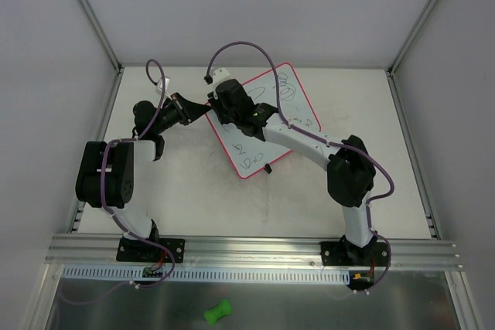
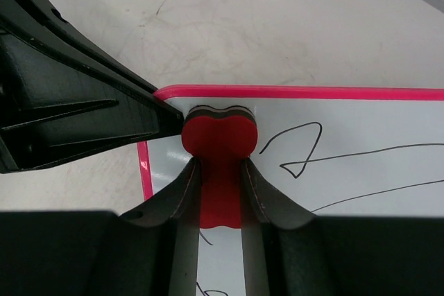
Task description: Erase the whiteboard
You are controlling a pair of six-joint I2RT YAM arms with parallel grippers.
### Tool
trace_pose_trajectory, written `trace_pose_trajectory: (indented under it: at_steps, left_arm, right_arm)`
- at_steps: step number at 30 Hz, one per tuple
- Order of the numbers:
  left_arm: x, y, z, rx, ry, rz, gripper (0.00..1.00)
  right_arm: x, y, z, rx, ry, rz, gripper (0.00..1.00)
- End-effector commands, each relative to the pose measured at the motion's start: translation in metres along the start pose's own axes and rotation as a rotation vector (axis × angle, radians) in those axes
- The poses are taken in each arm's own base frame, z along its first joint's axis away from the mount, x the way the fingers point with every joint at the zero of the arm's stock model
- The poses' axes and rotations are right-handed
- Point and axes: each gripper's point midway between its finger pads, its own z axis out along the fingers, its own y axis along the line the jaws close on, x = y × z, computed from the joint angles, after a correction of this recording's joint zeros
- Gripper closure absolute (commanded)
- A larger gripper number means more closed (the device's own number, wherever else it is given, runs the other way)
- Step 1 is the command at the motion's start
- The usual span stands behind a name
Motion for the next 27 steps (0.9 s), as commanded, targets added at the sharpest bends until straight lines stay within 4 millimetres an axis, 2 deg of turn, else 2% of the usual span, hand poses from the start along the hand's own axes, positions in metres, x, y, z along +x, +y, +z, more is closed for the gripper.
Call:
trace_pose_trajectory:
  at_steps: [1, 4, 9, 17, 26, 27]
  left_arm:
    - [-0.015, -0.022, 0.002, 0.076, -0.004, 0.103, 1.0]
    - [-0.014, -0.023, 0.001, 0.078, -0.001, 0.101, 1.0]
    - [-0.013, -0.022, 0.001, 0.078, 0.001, 0.099, 1.0]
    - [-0.014, -0.026, 0.0, 0.085, 0.001, 0.108, 1.0]
    - [-0.015, -0.029, -0.001, 0.093, 0.002, 0.117, 1.0]
    - [-0.015, -0.029, -0.001, 0.093, 0.002, 0.115, 1.0]
  right_arm:
    - [0.001, 0.002, 0.012, 0.045, -0.018, -0.016, 1.0]
    - [0.009, -0.01, 0.016, 0.123, 0.009, -0.04, 1.0]
    - [0.011, -0.029, 0.015, 0.224, 0.02, -0.067, 1.0]
    - [0.013, -0.065, 0.014, 0.258, 0.039, -0.004, 1.0]
    - [0.02, -0.133, 0.019, 0.272, 0.066, 0.143, 1.0]
    - [0.021, -0.135, 0.018, 0.265, 0.067, 0.15, 1.0]
